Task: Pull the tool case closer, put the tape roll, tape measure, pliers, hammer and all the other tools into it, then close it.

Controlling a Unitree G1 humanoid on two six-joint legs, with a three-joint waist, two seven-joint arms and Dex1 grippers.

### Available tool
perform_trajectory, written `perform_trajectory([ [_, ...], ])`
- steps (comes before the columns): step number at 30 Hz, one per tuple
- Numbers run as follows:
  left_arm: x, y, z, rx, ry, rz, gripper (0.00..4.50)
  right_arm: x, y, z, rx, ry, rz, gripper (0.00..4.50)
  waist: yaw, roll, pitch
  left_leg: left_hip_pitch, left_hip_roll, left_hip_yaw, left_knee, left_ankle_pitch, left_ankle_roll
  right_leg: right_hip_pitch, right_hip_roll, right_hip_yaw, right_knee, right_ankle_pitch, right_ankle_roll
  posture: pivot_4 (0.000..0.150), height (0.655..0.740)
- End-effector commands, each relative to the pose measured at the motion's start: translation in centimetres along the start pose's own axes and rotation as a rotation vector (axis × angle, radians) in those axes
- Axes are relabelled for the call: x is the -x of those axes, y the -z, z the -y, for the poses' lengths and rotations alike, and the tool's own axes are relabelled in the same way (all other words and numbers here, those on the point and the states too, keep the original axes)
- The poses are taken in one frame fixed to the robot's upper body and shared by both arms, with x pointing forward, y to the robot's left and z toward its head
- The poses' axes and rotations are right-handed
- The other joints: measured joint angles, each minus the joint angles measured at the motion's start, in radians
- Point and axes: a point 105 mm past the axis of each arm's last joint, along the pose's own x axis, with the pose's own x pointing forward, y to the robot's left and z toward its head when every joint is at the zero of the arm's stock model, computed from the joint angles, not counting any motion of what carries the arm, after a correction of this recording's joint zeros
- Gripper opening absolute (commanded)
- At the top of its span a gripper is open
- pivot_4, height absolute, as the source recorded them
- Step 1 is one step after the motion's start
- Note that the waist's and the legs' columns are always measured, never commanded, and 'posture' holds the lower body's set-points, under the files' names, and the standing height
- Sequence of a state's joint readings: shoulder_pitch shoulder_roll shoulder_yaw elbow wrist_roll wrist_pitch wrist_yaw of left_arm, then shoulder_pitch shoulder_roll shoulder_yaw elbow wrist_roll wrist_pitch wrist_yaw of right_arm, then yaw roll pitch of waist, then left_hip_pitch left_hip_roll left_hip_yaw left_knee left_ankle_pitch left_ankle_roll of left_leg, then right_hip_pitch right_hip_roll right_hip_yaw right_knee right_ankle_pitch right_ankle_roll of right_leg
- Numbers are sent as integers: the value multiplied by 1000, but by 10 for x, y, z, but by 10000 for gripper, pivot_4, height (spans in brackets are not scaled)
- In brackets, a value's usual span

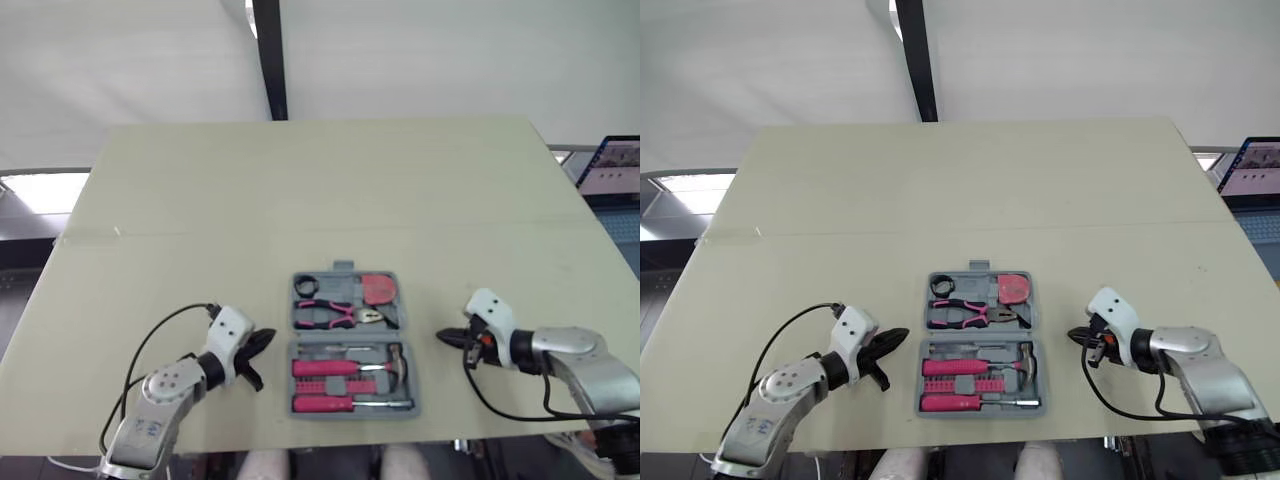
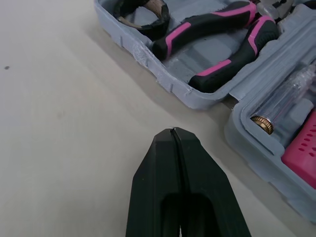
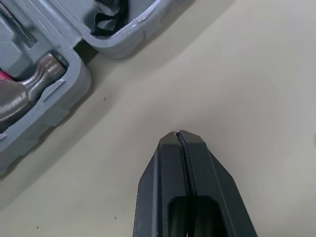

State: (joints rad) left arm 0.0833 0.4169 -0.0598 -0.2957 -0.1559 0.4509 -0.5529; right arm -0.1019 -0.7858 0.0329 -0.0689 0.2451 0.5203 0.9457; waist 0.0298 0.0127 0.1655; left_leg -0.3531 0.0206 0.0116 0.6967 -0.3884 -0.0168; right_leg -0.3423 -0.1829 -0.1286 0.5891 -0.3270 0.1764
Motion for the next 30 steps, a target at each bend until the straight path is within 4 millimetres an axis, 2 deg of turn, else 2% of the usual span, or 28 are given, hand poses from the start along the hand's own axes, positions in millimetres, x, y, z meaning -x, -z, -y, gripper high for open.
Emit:
perform_trajectory([
  [1,-5,-5,3,-3,47,-1,0,-4,-7,-1,23,-3,22,96,-3,0,0,0,0,0,0,0,0,0,0,0,0,0,0,1500,7400],
  [6,-11,-8,8,-16,107,-19,0,-13,-14,-7,35,-31,40,96,-7,0,0,0,0,0,0,0,0,-1,0,0,0,0,0,1500,7400],
  [20,-23,-5,8,-33,128,-45,0,-19,-27,-10,64,-65,52,96,-6,0,0,0,0,0,-1,0,0,-1,0,0,0,0,0,1500,7400],
  [30,-25,-4,8,-43,135,-46,0,-23,-32,-27,71,-145,61,96,-3,0,0,0,0,0,0,0,0,0,0,0,0,0,0,1500,7400],
])
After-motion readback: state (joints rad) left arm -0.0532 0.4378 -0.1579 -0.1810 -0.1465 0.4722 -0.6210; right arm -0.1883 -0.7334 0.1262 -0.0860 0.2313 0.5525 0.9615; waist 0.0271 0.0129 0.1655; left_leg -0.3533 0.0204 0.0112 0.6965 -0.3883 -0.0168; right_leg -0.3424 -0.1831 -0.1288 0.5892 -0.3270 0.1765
